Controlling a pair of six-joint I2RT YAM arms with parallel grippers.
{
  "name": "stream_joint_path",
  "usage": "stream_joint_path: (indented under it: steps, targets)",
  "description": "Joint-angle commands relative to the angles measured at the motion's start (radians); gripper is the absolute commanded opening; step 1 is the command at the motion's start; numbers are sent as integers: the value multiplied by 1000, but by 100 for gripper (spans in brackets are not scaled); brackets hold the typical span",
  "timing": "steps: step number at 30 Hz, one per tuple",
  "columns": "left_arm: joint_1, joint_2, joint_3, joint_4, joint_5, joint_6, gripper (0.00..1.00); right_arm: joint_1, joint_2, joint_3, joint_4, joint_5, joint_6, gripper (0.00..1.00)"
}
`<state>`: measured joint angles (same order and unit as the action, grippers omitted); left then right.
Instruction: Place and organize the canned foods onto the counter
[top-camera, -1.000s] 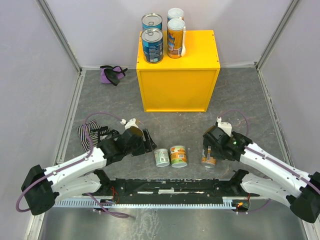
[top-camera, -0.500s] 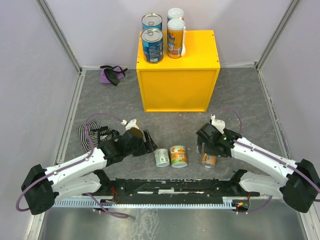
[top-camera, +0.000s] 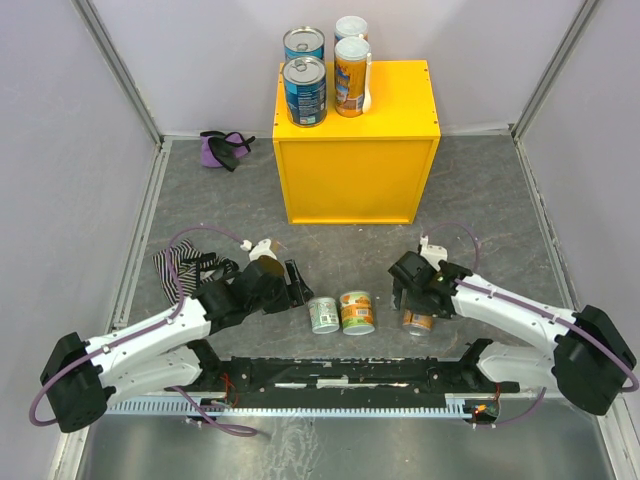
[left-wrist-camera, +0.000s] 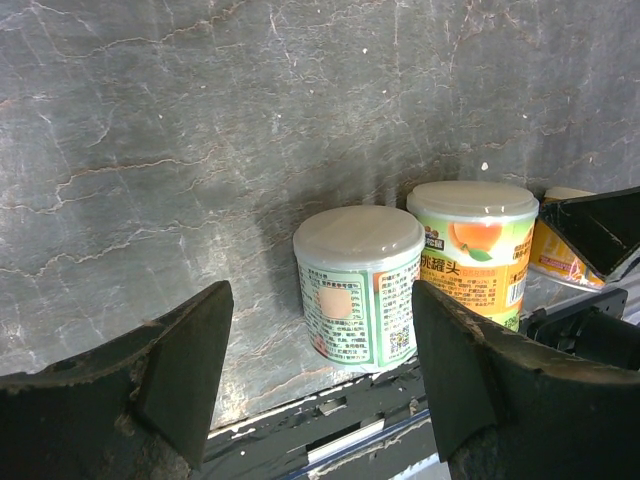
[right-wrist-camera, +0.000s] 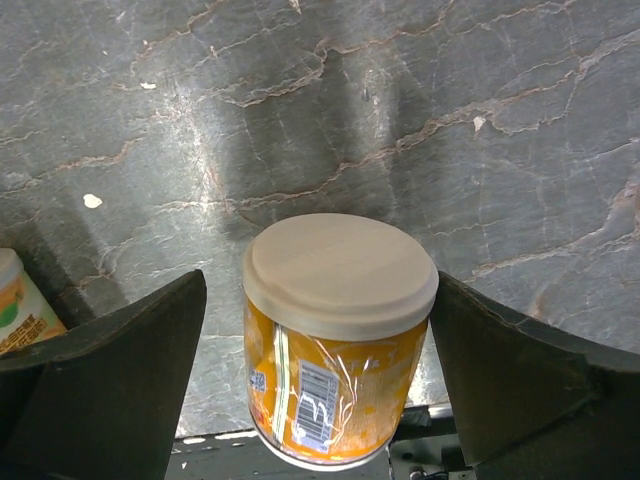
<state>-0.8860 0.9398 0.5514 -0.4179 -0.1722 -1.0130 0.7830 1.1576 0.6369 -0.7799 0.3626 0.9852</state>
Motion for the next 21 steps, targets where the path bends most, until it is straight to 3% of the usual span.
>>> stream_joint_path:
  steps: [1, 6, 12, 18, 21]
  targets:
    - [-5, -12, 17, 12, 12, 16, 79, -4, 15, -16, 59, 2, 31, 96]
    - [-5, -4, 18, 25, 21, 29, 79, -4, 14, -32, 75, 4, 32, 86]
    - [-3, 11, 37, 39, 20, 54, 79, -4, -32, -18, 53, 8, 7, 43]
    - [-3, 21, 72, 35, 21, 90, 79, -3, -84, 24, 18, -17, -47, 18]
    - [-4, 13, 80, 32, 11, 97, 79, -2, -135, 52, 9, -28, -83, 11]
